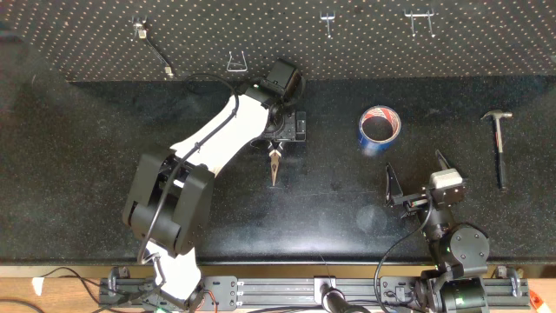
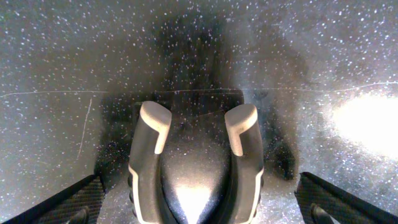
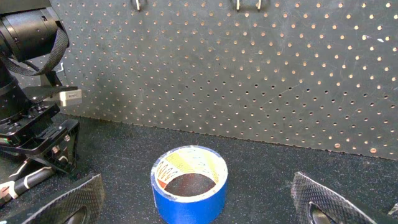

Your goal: Place Tools Onto Pegboard

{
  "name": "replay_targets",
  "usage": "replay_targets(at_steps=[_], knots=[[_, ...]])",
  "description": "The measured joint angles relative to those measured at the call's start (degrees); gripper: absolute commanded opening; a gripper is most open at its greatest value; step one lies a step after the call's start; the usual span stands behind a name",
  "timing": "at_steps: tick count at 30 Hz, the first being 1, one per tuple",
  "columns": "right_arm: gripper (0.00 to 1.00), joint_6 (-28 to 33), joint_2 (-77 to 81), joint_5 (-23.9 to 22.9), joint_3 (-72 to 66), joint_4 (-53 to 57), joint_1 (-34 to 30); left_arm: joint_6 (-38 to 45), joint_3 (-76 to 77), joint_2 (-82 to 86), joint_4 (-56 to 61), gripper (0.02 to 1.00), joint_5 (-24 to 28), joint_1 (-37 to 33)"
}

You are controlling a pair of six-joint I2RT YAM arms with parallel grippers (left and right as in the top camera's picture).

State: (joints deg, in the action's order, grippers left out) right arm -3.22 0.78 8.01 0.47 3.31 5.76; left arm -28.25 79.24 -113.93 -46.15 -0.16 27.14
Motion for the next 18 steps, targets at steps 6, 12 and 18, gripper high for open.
replay_targets(at_steps=[6, 12, 18], knots=[[0.982, 0.00, 0.00, 0.00, 0.00, -0.02, 0.00, 0.00, 0.00, -0.04, -0.02, 0.996, -0.04, 0.00], [0.982, 0.00, 0.00, 0.00, 0.00, 0.00, 0.00, 0.00, 0.15, -0.20, -1.29, 0.998, -0.83, 0.00], [0.982, 0.00, 0.00, 0.00, 0.00, -0.02, 0.00, 0.00, 0.15, -0.28, -1.57, 0.998, -1.31, 0.00]])
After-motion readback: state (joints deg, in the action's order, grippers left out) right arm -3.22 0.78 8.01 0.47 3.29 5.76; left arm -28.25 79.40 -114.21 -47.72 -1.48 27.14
